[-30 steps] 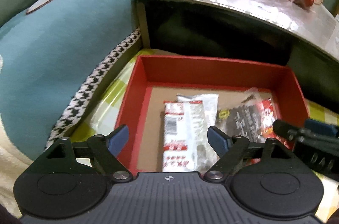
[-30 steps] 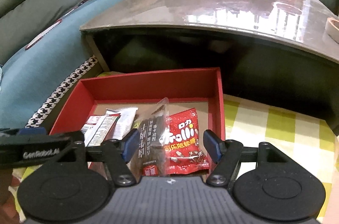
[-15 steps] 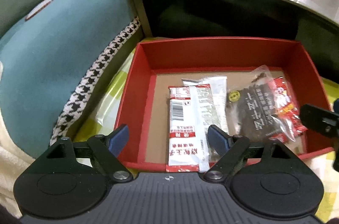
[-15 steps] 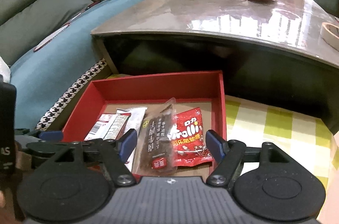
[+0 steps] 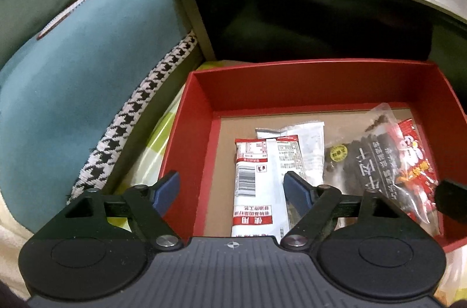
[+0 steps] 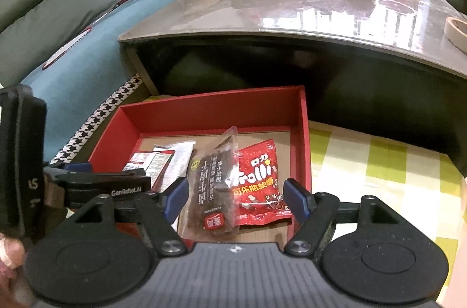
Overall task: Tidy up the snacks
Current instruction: 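Move both grippers away from the box to the snacks on the tablecloth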
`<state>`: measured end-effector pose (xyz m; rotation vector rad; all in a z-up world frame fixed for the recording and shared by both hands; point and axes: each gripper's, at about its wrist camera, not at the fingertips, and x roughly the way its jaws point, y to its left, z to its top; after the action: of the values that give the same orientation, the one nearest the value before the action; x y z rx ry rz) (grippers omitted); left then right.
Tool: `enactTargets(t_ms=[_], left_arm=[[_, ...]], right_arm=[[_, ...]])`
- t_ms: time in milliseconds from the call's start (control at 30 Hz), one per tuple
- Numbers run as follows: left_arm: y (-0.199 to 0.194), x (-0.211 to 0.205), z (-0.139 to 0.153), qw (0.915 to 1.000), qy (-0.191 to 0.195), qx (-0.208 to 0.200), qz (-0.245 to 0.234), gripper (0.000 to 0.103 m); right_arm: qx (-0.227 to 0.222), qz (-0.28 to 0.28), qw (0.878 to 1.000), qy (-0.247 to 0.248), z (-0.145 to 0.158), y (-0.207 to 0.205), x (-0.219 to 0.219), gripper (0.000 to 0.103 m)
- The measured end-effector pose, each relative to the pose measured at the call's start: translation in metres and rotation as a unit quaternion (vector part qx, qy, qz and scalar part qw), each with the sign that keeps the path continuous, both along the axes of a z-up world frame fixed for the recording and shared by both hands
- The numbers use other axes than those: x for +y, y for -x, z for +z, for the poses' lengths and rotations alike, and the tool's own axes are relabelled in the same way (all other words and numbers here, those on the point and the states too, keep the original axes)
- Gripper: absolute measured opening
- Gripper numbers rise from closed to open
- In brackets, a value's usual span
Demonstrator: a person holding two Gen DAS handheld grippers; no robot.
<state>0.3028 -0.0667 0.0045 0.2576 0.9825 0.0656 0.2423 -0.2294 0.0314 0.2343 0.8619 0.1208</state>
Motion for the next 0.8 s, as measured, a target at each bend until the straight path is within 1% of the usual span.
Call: enactTargets(t_ms=[67, 133, 167, 267, 433, 500, 567, 667, 800], left_arm=[[-0.001, 0.001, -0.002, 1.0, -0.001, 0.001, 0.004, 0.084], [-0.001, 0.005, 0.003, 0.9997, 0.021, -0.001, 0.01, 0.076], [-0.001, 0.008, 0.008, 0.9993, 0.034, 0.001, 0.011, 0.076], [0.004, 0.015, 0.019, 0.9985, 0.051, -0.005, 0.018, 0.079], [0.018, 0.024, 0.034, 0.9977, 0.064, -0.007, 0.019, 0.083], [0.027, 0.031, 0.04, 0.996, 0.088, 0.0, 0.015, 0.083], [0.037, 0.037, 0.045, 0.9947, 0.103, 0.004, 0.006, 0.083], [0.056, 0.044, 0.049, 0.9952, 0.098, 0.003, 0.0, 0.085], [0.083, 0.059, 0.049, 0.9951, 0.097, 0.019, -0.009, 0.085]], right_arm=[[0.0, 0.0, 1.0, -0.002, 0.001, 0.0, -0.001, 0.077], [-0.001, 0.001, 1.0, -0.002, 0.001, 0.001, -0.002, 0.077], [-0.002, 0.001, 1.0, -0.002, 0.002, 0.001, -0.002, 0.077], [-0.002, 0.003, 1.0, -0.005, 0.003, 0.004, -0.002, 0.077], [-0.005, 0.011, 1.0, -0.006, 0.009, 0.015, 0.001, 0.077], [-0.006, 0.016, 1.0, -0.006, 0.013, 0.022, 0.003, 0.077], [-0.005, 0.021, 1.0, -0.007, 0.014, 0.03, 0.004, 0.078], [0.007, 0.028, 1.0, 0.002, 0.01, 0.041, 0.006, 0.078], [0.026, 0.035, 0.999, 0.01, 0.003, 0.055, 0.008, 0.078]])
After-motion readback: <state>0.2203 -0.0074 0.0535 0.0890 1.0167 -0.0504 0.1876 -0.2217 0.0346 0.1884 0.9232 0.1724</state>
